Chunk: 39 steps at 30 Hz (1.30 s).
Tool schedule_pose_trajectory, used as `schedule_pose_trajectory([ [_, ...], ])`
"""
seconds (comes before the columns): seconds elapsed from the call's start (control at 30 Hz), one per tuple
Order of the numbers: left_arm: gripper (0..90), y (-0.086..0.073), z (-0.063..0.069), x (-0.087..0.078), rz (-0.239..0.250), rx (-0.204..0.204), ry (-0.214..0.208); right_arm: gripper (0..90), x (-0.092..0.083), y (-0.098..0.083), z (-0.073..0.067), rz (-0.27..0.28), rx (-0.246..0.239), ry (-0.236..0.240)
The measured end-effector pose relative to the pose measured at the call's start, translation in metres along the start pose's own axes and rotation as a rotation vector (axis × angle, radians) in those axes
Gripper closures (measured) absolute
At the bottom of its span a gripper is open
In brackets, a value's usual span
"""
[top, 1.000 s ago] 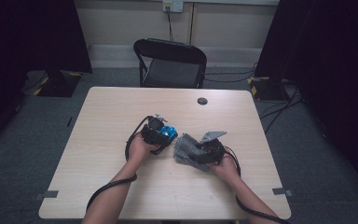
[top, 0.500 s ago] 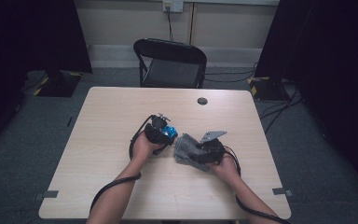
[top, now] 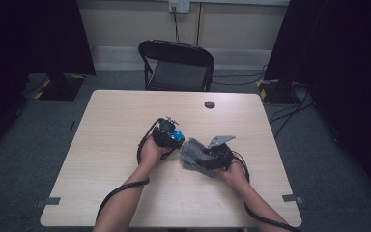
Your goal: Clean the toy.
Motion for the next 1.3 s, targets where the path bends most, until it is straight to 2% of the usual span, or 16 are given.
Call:
schedule_pose_trajectory([
  [0.03,23.3,0.001,0.0,-0.001,0.005,0.001,0.002,41.4,0.0,0.0,0.0,0.0,0.0,0.0],
  [0.07,24.0,0.001,0.0,-0.001,0.002,-0.006,0.002,41.5,0.0,0.0,0.0,0.0,0.0,0.0],
  [0.2,24.5,0.0,0.0,-0.001,-0.001,-0.013,0.009,42.7,0.0,0.0,0.0,0.001,0.004,-0.001],
  [0.4,24.7,-0.004,0.001,-0.003,-0.002,-0.014,0.007,52.2,-0.001,0.0,0.005,0.01,0.032,-0.003],
  [0.5,24.6,-0.006,0.002,-0.004,-0.015,0.018,0.002,52.3,-0.001,0.0,0.005,0.009,0.035,-0.005],
  [0.73,24.0,-0.013,0.003,-0.006,-0.007,0.014,-0.009,52.2,-0.001,0.0,0.005,0.014,0.036,-0.005],
  [0.8,23.8,-0.013,0.002,-0.008,-0.008,0.021,0.0,52.2,-0.001,0.0,0.005,0.014,0.037,-0.005],
  [0.97,19.9,-0.007,0.002,-0.012,0.01,-0.014,-0.022,52.1,-0.001,0.0,0.005,0.013,0.038,-0.003],
  [1.13,16.7,-0.001,-0.001,-0.013,0.003,-0.019,0.004,52.1,-0.002,0.0,0.005,0.014,0.04,-0.001],
  [1.3,15.5,0.004,0.0,-0.008,0.006,-0.031,0.006,52.1,-0.002,0.0,0.005,0.013,0.04,0.0],
])
Point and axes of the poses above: each handheld gripper's, and its own axes: x roughly forward along the jaws, y roughly out of its top, z roughly to its right, the point moved 9 cm from there along x, roughly forward along the jaws, and after that the axes turned 14 degrees about -z, right-handed, at the moved point
